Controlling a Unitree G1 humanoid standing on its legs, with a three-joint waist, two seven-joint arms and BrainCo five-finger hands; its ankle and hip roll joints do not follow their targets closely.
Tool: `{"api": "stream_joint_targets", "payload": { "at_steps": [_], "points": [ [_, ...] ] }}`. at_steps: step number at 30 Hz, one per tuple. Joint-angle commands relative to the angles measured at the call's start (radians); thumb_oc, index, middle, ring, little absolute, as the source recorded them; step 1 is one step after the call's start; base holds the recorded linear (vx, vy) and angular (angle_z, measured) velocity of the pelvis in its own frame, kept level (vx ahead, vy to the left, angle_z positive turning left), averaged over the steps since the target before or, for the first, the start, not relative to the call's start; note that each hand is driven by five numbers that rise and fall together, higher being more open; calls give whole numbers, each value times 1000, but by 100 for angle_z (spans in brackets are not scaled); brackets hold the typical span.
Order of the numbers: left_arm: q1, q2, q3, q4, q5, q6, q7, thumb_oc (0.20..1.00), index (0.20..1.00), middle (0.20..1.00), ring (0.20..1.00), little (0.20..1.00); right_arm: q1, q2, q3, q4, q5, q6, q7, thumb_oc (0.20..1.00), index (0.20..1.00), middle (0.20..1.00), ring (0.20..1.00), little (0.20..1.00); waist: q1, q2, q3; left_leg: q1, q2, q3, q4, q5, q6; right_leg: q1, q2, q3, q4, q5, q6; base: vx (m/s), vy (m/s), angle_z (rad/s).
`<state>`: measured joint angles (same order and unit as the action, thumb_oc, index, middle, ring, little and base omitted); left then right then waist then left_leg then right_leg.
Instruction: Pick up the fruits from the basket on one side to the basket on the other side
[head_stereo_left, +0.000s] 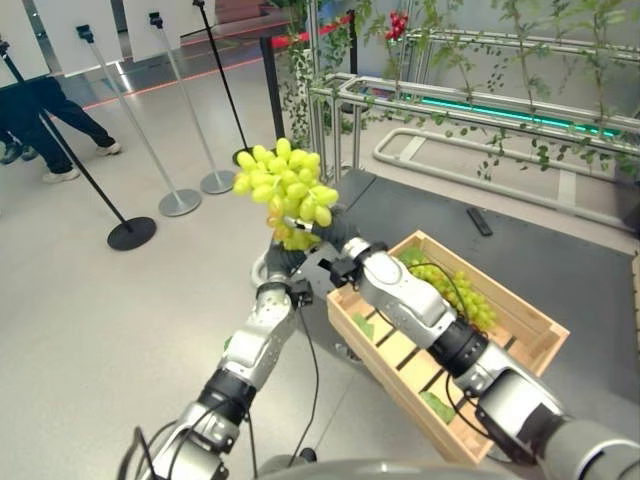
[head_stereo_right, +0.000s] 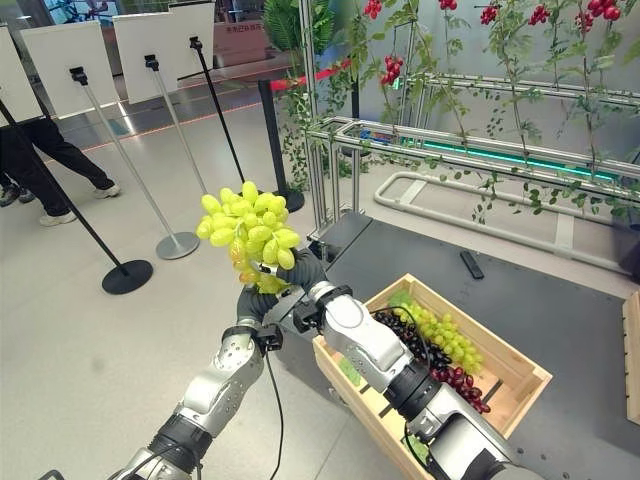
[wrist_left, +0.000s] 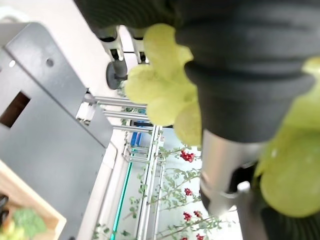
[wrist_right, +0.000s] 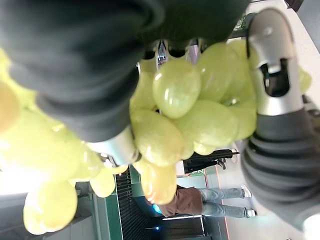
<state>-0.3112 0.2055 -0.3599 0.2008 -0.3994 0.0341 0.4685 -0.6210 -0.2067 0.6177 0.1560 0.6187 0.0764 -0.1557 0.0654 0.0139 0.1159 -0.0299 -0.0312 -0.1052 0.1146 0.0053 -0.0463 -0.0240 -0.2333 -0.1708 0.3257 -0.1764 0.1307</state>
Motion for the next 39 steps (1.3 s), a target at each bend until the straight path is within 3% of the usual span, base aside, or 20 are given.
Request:
{"api": "stream_joint_targets", "payload": {
  "at_steps": [1,7,14,27,39],
  "points": [
    [-143,43,113,-79,131,-65,32,1000,1000,1000,1000,1000,32,38,4,-116,37,-29,57,200,200,200,200,200,3,-26,-22,3,7,0,71,-160,-8,12,-51,6,-55,41,29,0,0,0],
    [-129,63,109,-75,193,-43,22,1000,1000,1000,1000,1000,56,23,-4,-98,11,-16,68,200,200,200,200,200,-1,-23,-24,11,8,0,65,-160,-9,20,-50,5,-60,40,29,0,0,0],
    [-11,121,120,-71,297,-10,-55,1000,1000,1000,1000,1000,81,-72,-83,-108,-129,15,106,200,200,200,200,200,-3,-20,-31,22,9,3,59,-162,-9,33,-51,-4,-69,40,31,0,0,0],
    [143,103,191,-34,224,2,-135,1000,1000,1000,1000,1000,141,-124,-245,-82,-170,11,74,200,200,200,200,200,5,-19,-42,38,8,4,52,-165,-6,54,-53,-13,-83,38,32,3,-1,1],
    [141,77,179,-37,133,10,-196,1000,1000,1000,1000,1000,144,-98,-254,-47,-209,29,85,200,200,200,200,200,9,-18,-47,50,8,2,50,-167,-5,69,-54,-19,-85,35,32,5,-3,2]
  ]
}}
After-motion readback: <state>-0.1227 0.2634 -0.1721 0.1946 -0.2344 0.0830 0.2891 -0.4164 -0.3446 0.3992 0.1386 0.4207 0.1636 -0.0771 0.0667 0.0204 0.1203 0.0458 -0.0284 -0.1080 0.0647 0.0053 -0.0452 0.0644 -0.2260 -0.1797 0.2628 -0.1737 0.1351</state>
